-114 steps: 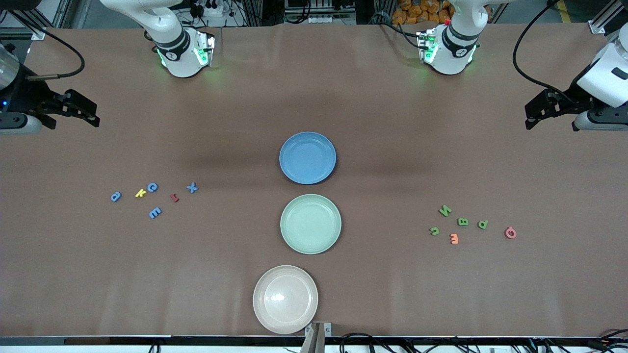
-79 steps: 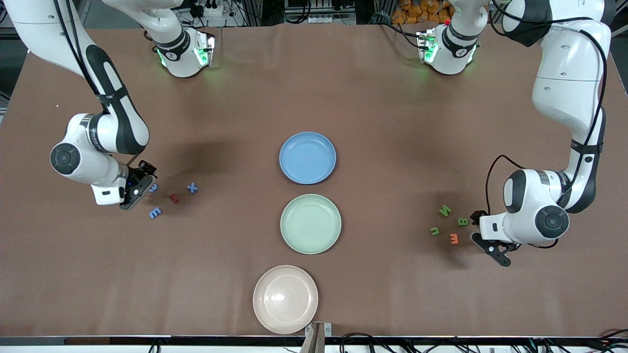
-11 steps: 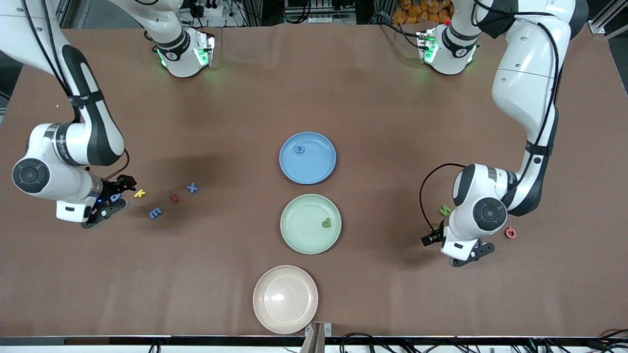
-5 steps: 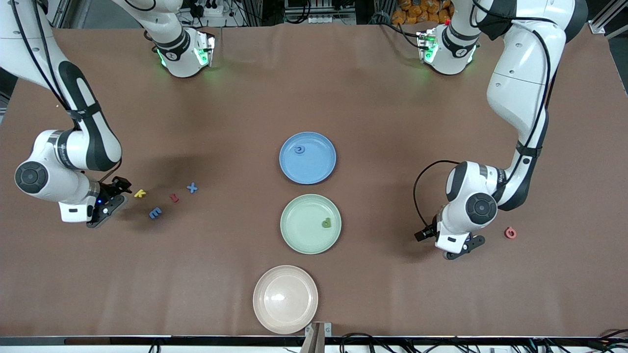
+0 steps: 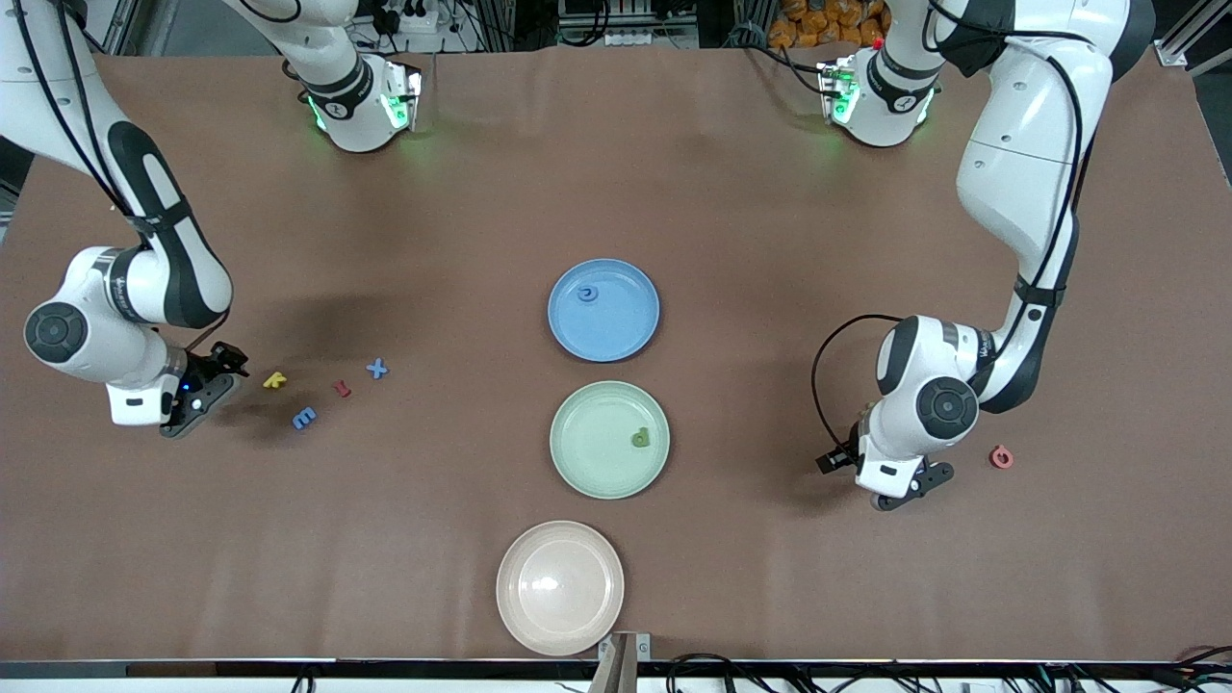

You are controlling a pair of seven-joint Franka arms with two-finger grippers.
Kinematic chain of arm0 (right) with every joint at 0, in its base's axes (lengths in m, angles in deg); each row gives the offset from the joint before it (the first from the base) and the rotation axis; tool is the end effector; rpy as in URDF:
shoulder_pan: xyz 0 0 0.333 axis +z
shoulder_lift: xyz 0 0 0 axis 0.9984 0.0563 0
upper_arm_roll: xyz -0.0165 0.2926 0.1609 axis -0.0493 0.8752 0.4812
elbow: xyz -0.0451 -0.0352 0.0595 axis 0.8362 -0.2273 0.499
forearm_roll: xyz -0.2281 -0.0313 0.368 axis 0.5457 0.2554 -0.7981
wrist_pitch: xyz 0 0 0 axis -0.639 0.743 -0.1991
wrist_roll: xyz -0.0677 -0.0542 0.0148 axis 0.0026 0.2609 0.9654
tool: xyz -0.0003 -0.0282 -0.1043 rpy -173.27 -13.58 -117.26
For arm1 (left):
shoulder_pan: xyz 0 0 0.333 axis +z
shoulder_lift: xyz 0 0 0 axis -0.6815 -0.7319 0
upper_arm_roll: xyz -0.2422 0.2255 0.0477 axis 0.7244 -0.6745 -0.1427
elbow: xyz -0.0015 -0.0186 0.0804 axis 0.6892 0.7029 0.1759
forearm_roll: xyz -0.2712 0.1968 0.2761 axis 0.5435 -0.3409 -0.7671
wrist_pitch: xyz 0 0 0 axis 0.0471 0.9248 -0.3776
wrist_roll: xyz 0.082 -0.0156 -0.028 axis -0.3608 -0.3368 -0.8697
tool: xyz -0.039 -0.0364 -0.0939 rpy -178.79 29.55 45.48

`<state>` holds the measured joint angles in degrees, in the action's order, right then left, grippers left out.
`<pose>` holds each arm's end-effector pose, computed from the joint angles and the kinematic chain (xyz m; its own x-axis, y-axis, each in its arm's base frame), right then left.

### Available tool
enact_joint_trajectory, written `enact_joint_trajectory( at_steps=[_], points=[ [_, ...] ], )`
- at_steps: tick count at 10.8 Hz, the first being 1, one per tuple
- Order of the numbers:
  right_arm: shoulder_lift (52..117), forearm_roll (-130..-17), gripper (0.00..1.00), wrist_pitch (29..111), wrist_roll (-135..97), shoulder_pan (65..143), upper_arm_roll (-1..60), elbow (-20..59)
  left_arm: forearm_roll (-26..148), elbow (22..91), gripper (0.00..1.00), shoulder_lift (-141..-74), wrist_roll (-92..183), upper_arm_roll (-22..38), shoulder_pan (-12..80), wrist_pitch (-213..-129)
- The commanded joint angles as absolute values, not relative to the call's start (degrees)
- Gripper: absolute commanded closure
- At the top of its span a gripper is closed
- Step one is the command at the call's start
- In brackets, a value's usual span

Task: Sort letters by color into matching plates
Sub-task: 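Grasp the blue D with the right gripper while the left gripper grasps green S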

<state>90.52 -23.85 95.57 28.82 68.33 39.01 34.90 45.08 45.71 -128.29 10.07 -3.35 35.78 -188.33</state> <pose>0.6201 -0.1567 0.1806 0.6648 0.7396 -0.1046 0.7451 -0.6667 0.0215 0.7270 -0.1676 0.1538 0.9048 0.4257 -0.0069 0.4257 -0.9049 -0.0039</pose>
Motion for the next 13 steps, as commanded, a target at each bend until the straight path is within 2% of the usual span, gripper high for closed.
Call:
enact_joint_trajectory(
  at_steps=[1, 3, 7, 8, 9, 10, 11, 12, 13],
  points=[
    [89.9, -22.6, 0.13, 99.9, 32.0, 66.9, 38.2, 38.3, 45.8, 47.1, 1.0, -127.8, 10.2, -2.9, 36.5, -189.0],
    [90.1, -22.6, 0.25, 103.2, 34.7, 66.5, 38.1, 40.3, 45.7, 45.7, 1.0, -127.1, 10.4, -2.9, 36.5, -189.0],
    [90.9, -22.6, 0.31, 105.9, 34.9, 66.5, 37.3, 41.5, 45.9, 43.5, 1.0, -127.0, 8.0, 0.8, 35.7, -189.1],
    [90.9, -22.6, 0.38, 105.9, 34.9, 66.5, 37.3, 41.5, 45.8, 42.3, 1.0, -127.2, 4.8, 2.6, 35.1, -189.1],
    [91.0, -22.6, 0.51, 105.9, 34.9, 66.5, 37.3, 41.5, 45.8, 40.9, 1.0, -127.8, 2.3, 4.0, 33.2, -189.2],
    [91.0, -22.6, 0.71, 105.9, 34.9, 66.5, 37.3, 41.4, 45.9, 39.9, 1.0, -128.0, 0.1, 4.2, 29.9, -190.2],
    [91.0, -22.6, 0.85, 105.8, 34.7, 66.5, 37.3, 41.3, 45.9, 39.8, 1.0, -128.3, -2.8, 4.2, 26.6, -193.3],
    [91.0, -22.6, 0.96, 105.3, 34.5, 66.6, 37.3, 41.1, 45.8, 39.8, 1.0, -129.1, -5.8, 3.9, 23.2, -197.0],
    [90.9, -22.7, 1.0, 105.1, 34.4, 66.6, 37.3, 41.0, 45.7, 39.8, 1.0, -130.0, -7.8, 3.5, 20.4, -201.2]
  ],
)
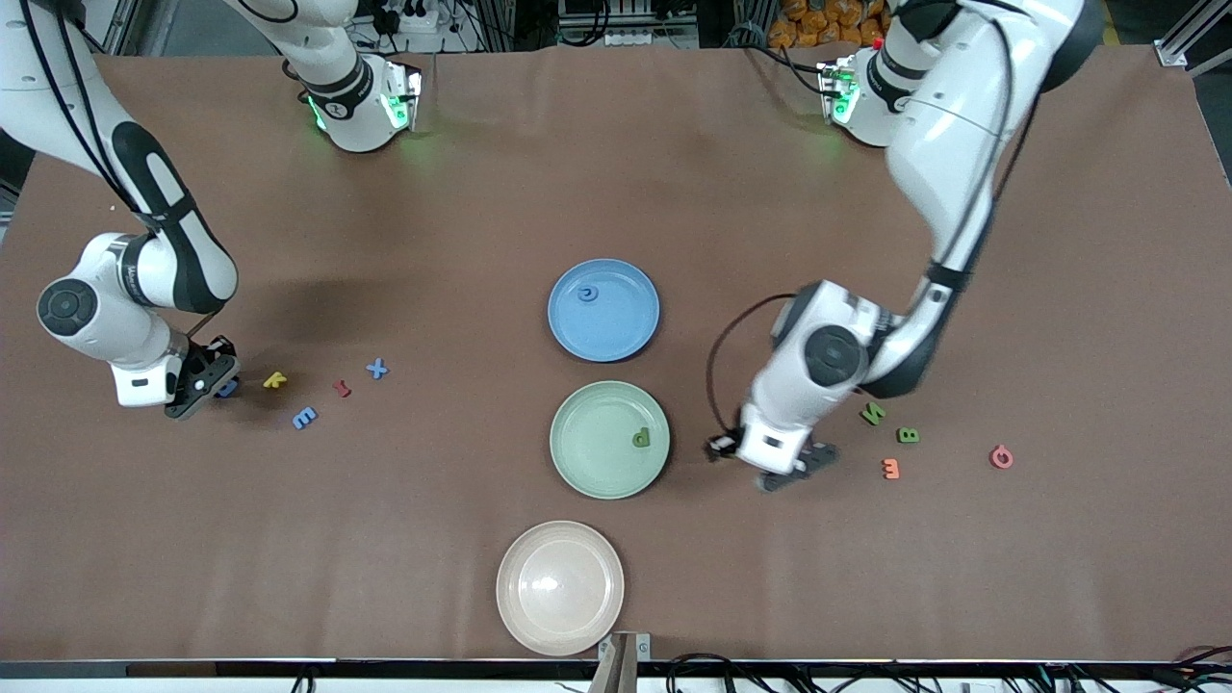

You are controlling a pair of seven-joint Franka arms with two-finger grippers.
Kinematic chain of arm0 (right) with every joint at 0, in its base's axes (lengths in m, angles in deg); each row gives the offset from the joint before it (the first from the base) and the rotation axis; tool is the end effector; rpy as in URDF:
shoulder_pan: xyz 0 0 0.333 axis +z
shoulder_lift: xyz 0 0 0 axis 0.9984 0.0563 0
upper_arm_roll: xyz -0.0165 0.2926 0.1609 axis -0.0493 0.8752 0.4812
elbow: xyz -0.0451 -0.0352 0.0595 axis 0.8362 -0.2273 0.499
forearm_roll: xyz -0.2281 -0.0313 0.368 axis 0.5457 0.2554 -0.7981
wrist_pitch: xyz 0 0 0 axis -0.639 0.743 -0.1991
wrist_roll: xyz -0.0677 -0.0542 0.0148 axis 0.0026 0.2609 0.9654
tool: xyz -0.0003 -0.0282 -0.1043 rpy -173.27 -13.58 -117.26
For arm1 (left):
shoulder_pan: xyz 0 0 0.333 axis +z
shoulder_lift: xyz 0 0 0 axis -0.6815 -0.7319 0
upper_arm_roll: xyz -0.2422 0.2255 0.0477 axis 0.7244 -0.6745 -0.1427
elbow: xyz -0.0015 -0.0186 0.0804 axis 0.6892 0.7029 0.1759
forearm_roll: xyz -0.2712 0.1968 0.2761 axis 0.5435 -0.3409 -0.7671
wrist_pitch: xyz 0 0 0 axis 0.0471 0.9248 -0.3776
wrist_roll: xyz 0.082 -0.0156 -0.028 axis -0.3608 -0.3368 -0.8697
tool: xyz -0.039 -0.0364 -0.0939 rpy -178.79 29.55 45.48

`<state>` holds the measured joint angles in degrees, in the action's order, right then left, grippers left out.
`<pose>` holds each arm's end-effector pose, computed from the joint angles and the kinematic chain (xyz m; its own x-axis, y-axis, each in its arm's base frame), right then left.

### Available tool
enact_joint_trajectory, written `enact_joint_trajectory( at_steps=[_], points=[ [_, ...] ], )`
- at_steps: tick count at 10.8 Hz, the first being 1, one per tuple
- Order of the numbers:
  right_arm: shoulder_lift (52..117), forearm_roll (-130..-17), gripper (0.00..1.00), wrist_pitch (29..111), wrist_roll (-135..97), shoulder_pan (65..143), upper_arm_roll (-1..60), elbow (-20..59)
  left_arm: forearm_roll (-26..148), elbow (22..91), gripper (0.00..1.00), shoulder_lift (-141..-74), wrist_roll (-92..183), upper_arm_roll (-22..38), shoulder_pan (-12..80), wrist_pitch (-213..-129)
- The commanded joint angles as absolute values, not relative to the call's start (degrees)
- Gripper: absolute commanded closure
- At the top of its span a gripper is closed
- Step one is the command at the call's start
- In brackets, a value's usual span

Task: Sort letters by color into matching plates
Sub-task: 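Lower the green S onto the green plate and open the left gripper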

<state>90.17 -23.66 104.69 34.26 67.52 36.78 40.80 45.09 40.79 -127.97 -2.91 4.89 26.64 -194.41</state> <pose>0.5885 -0.1764 0.1569 0.6179 0.7824 -0.0774 0.7862 -0.6148 0.0625 0.6919 -0.3753 0.2210 0.9087 0.4154 0.0416 0.3965 -0.8900 0.2253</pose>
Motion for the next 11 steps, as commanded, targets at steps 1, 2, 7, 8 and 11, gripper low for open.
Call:
enact_joint_trajectory(
  at_steps=[1, 2, 7, 8, 11],
  points=[
    [90.8, -23.0, 1.0, 104.0, 34.4, 66.6, 37.6, 40.6, 45.7, 39.8, 1.0, -131.3, -9.0, 3.5, 18.4, -206.4],
    [90.6, -23.5, 1.0, 99.7, 34.3, 66.6, 38.0, 38.7, 45.5, 39.8, 1.0, -132.2, -10.7, 3.3, 16.0, -211.2],
    [89.6, -31.3, 1.0, 79.5, 26.3, 68.7, 43.1, 28.7, 44.4, 40.5, 0.0, -130.9, -11.1, 0.0, 13.9, -211.6],
    [89.3, -31.3, 1.0, 76.3, 22.0, 69.4, 44.5, 26.9, 44.3, 40.5, 0.0, -130.4, -9.9, -0.7, 15.6, -207.3],
    [88.3, -31.3, 1.0, 69.7, 6.4, 71.6, 50.7, 23.5, 44.6, 40.7, 0.0, -127.1, 1.2, 0.0, 23.8, -191.3]
  ],
)
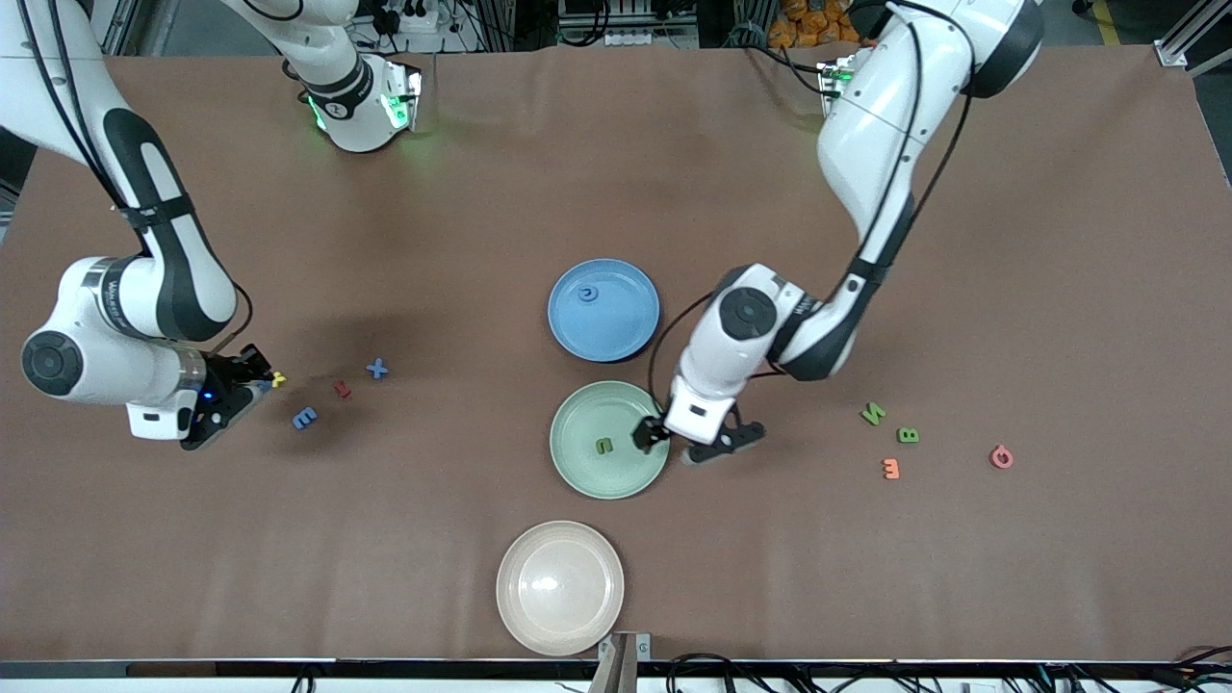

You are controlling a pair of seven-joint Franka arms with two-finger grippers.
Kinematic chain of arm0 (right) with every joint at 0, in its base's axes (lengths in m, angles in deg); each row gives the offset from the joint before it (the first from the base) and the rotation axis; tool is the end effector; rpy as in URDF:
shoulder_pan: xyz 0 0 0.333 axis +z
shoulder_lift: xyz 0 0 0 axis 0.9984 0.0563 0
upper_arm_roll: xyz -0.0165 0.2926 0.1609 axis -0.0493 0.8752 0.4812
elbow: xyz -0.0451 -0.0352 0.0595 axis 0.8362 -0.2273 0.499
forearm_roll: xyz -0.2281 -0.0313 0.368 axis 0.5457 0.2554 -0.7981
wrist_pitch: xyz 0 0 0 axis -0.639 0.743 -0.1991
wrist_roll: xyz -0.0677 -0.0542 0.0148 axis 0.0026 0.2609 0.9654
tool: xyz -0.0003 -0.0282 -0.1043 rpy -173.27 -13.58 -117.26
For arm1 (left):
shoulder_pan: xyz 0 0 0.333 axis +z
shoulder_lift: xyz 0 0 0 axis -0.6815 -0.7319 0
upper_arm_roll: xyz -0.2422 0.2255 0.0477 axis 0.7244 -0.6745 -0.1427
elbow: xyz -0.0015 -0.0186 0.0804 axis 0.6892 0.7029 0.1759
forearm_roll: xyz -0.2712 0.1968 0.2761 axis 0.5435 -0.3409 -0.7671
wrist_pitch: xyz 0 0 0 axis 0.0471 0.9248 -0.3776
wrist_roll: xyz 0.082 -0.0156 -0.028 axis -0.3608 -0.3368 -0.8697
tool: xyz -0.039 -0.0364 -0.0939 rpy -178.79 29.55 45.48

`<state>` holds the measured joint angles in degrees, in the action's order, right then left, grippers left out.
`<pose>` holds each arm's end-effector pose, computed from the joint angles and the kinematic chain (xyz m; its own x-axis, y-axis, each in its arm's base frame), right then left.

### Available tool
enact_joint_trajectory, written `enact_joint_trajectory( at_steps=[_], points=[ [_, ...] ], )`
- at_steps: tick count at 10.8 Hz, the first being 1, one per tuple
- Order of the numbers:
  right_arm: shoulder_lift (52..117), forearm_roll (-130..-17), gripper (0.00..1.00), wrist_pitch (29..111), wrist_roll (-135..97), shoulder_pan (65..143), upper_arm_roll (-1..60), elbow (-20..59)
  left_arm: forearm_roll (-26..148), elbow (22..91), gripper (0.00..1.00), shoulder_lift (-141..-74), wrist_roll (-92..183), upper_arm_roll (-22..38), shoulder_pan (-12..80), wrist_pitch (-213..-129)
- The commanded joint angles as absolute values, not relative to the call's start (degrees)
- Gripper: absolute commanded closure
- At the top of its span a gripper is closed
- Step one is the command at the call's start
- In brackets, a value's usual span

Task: Sort letters by color into matching plates
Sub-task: 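Lower the green S onto the green plate and open the left gripper, then drop the D on the blue plate while the left gripper grasps green N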

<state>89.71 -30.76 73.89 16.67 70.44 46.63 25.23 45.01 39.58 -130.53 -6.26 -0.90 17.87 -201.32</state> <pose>0.6585 -0.0630 0.2383 0.7620 0.6289 -0.1544 0.6084 -0.7769 -0.1621 0.6710 -0.4290 0.1998 0.9083 0.3989 0.1257 0.3577 -0.8967 0.2608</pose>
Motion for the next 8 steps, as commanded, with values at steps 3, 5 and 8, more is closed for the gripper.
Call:
enact_joint_trajectory(
  at_steps=[3, 5, 8],
  points=[
    [88.0, -31.3, 1.0, 68.7, -13.5, 74.1, 58.3, 23.1, 45.4, 41.9, 0.0, -124.2, 3.1, 0.0, 32.1, -180.7],
    [88.2, -31.2, 1.0, 69.4, -26.7, 77.3, 61.6, 23.3, 45.4, 49.0, 0.0, -118.8, 3.9, 2.7, 39.8, -179.2],
    [90.2, -31.2, 1.0, 73.0, -44.0, 84.0, 63.4, 23.6, 45.0, 60.6, 0.0, -112.0, 4.7, 4.3, 43.2, -180.5]
  ],
)
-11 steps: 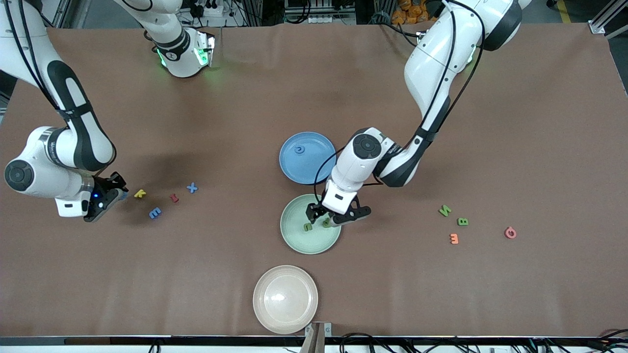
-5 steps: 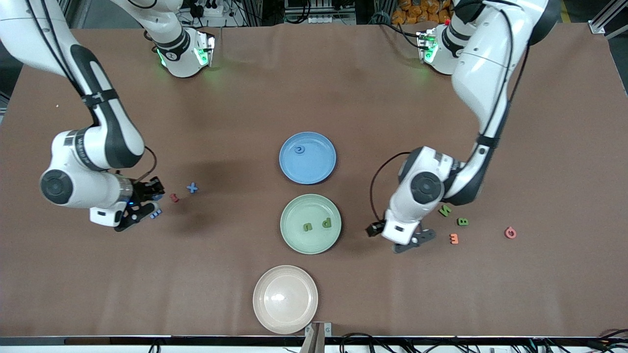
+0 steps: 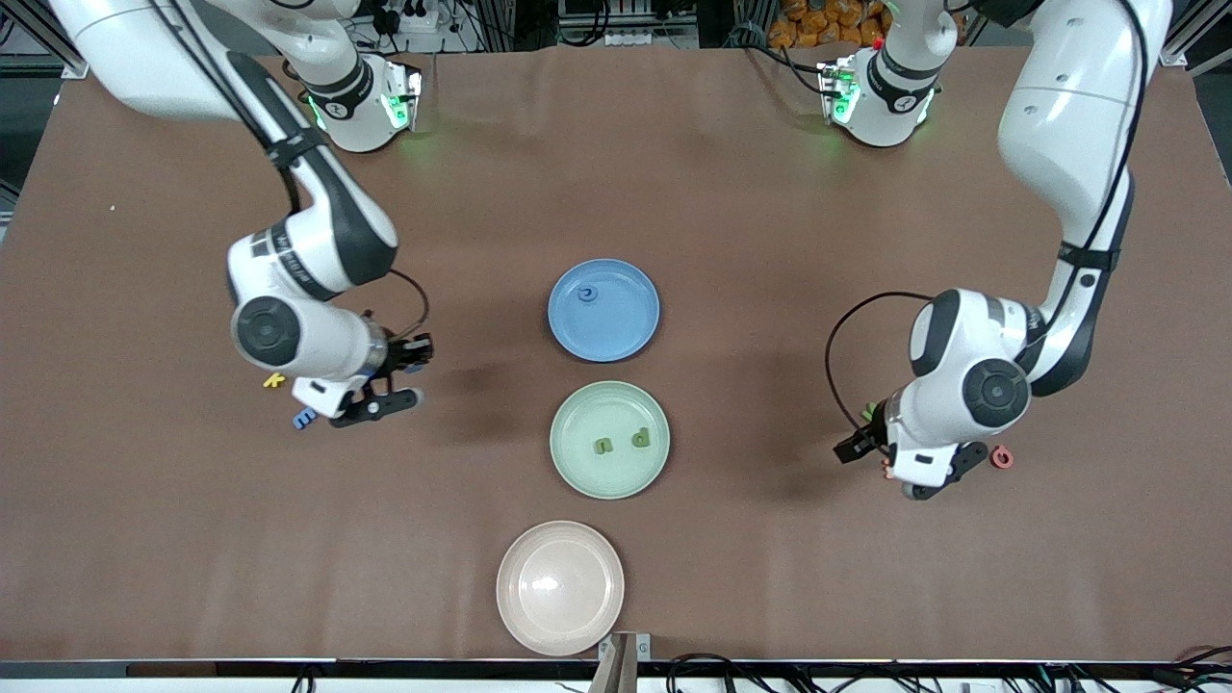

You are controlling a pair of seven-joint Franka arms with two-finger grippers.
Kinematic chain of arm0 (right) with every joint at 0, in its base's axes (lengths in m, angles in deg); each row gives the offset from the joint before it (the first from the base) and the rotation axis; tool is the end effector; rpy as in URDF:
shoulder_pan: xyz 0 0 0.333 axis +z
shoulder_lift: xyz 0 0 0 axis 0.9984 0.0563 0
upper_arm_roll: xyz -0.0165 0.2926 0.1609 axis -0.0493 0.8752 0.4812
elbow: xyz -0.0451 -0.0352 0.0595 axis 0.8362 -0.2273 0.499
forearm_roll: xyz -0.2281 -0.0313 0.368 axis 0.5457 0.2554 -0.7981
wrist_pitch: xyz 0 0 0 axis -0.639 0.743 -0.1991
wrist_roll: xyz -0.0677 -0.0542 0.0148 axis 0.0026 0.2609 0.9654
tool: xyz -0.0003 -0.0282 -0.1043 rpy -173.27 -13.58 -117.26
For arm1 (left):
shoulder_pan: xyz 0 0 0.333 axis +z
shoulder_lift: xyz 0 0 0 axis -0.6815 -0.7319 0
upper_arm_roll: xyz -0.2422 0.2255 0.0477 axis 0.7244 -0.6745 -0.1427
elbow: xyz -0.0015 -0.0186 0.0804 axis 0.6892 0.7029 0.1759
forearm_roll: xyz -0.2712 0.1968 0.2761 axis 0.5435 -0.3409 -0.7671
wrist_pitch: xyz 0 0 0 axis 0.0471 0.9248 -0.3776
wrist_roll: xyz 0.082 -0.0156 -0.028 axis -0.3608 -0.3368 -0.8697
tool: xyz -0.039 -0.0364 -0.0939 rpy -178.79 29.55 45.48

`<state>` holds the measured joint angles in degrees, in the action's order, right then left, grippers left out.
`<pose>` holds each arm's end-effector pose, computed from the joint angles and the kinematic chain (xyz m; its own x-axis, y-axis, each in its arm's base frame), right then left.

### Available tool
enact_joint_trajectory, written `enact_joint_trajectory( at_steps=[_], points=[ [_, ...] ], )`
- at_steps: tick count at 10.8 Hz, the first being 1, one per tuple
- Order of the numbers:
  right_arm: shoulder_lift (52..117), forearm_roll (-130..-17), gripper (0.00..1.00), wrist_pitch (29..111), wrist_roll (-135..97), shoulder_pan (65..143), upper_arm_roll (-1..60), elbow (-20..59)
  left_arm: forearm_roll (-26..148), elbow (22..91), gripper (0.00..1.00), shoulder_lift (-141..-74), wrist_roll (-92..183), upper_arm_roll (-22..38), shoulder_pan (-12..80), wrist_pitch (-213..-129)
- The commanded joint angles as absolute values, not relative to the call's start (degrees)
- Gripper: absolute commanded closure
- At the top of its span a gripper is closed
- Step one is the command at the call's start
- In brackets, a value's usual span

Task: Sort letters by color into matching plates
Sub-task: 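Drop the D on the blue plate while the left gripper grasps green N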

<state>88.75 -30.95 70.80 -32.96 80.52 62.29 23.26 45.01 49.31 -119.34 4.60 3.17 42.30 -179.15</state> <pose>0.6338 0.2178 0.2869 0.9497 0.2420 -0.1989 0.2247 -0.9687 -0.1058 0.7141 -0.1531 0.2343 0.8487 0.5234 -0.0761 0.5240 -0.8516 -0.0134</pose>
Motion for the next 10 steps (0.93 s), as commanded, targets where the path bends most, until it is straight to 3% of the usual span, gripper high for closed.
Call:
enact_joint_trajectory(
  at_steps=[1, 4, 10],
  points=[
    [91.2, -31.2, 1.0, 74.1, -51.5, 85.7, 64.9, 23.6, 45.1, 64.2, 0.0, -110.8, 4.2, 4.2, 43.5, -183.6],
    [94.1, -30.8, 1.0, 79.1, -66.8, 92.0, 66.3, 23.6, 44.7, 75.8, 0.0, -108.2, -2.6, 3.6, 44.6, -200.4],
    [100.3, -22.2, 1.0, 88.8, -92.1, 104.1, 66.3, 23.3, 44.1, 74.0, 0.0, -111.1, -3.5, 0.0, 45.2, -203.5]
  ],
)
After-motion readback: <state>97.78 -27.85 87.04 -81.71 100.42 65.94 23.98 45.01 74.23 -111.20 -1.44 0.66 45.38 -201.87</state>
